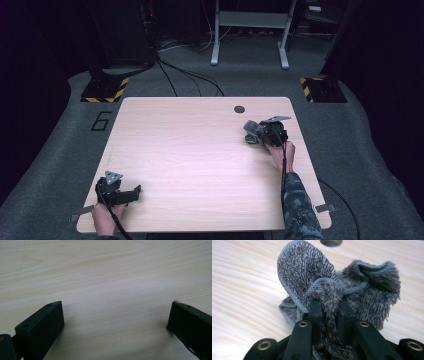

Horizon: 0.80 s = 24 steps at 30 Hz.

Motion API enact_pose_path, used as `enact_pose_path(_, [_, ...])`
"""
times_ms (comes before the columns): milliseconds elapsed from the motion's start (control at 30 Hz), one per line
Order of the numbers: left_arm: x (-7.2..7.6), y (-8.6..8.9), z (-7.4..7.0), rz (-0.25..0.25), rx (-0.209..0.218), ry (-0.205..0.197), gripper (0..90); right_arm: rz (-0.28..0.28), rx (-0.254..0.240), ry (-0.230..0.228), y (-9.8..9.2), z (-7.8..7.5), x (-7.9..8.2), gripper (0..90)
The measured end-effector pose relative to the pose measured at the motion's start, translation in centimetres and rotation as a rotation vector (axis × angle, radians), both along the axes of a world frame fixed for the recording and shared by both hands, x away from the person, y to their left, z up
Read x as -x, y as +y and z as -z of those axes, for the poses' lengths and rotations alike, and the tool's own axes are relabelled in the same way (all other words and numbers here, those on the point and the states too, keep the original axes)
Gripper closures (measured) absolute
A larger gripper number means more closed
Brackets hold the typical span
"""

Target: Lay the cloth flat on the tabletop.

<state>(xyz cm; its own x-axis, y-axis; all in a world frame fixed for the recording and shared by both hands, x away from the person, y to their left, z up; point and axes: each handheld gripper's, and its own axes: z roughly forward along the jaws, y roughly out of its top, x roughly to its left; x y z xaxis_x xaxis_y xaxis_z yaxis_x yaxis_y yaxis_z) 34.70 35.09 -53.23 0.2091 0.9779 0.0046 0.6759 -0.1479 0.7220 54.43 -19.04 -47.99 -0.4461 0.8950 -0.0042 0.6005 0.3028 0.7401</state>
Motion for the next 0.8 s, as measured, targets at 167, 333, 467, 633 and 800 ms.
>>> enact_pose_path(167, [0.0, 0.0, 0.0, 0.0, 0.0, 0.0, 0.5, -0.042, -0.029, -0.031, 0.7, -1.6, 1.2, 76.6])
enact_pose_path(333, [0.0, 0.0, 0.0, 0.0, 0.0, 0.0, 0.5, -0.086, -0.072, -0.062, 1.7, -3.0, 2.8, 76.5])
enact_pose_path(467, [0.0, 0.0, 0.0, 0.0, 0.0, 0.0, 0.5, -0.127, -0.088, -0.077, 2.5, -3.3, 3.6, 76.5])
enact_pose_path(633, [0.0, 0.0, 0.0, 0.0, -0.001, -0.001, 0.5, -0.215, -0.118, -0.116, 4.5, -4.0, 5.4, 75.9])
enact_pose_path(800, [0.0, 0.0, 0.0, 0.001, -0.002, -0.001, 0.5, -0.299, -0.132, -0.152, 6.6, -4.8, 6.8, 75.6])
